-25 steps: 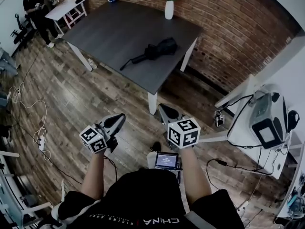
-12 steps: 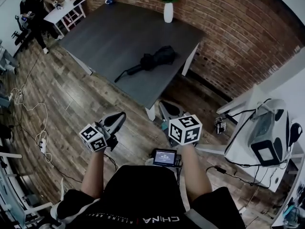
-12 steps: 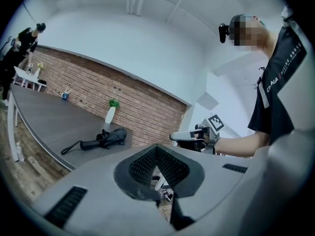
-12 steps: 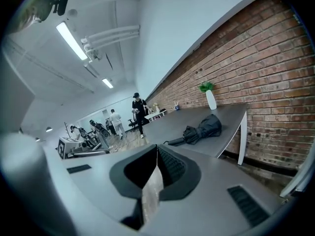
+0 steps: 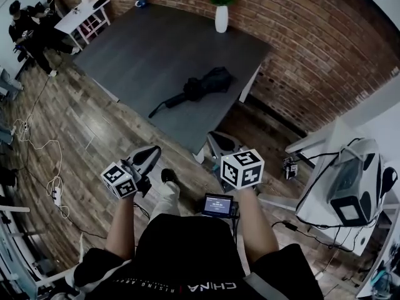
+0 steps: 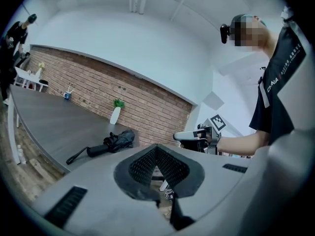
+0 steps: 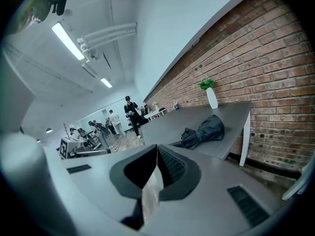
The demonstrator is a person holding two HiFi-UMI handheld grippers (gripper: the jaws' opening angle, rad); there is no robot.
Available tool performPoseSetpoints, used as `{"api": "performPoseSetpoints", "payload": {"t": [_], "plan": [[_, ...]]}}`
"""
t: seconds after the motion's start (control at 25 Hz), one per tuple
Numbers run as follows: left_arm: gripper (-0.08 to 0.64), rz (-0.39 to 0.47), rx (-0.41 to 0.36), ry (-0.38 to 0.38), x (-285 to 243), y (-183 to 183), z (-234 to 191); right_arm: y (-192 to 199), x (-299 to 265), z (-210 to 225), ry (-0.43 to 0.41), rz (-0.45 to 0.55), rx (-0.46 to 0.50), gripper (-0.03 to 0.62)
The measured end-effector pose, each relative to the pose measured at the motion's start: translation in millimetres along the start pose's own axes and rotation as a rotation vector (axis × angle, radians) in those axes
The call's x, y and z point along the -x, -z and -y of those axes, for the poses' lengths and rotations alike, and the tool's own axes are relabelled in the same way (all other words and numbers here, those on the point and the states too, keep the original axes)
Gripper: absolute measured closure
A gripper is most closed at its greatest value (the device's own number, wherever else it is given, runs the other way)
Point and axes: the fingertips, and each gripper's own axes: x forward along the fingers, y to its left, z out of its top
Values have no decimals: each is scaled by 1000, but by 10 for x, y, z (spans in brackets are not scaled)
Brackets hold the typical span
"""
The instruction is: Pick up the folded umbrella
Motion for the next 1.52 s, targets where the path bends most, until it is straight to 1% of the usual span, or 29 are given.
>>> {"api": "performPoseSetpoints", "payload": {"t": [0.24,0.48,0.72,0.88,1.04,1.28,1.44,1.52], "plan": [[557,-29,10,64,-261,-132,-505,-182,-434,137,42,-4,-7,583],[557,-58,-7,120,-523,-424,-1166,-505,-998,299,98,5,-39,583],[557,-76,-16,174,-642,-665,-1777,-754,-1456,362,161,19,-59,584],[557,-87,-16,214,-703,-779,-2061,-873,-1672,388,206,41,-83,583],[557,-95,-14,250,-759,-823,-2213,-909,-1787,416,244,49,-101,583],[557,-109,2,272,-885,-784,-2317,-904,-1840,542,271,36,-125,583],[557,-104,21,264,-1026,-798,-2301,-971,-1835,667,263,31,-126,583],[557,-113,13,269,-1098,-770,-2245,-990,-1801,747,256,26,-130,583]]}}
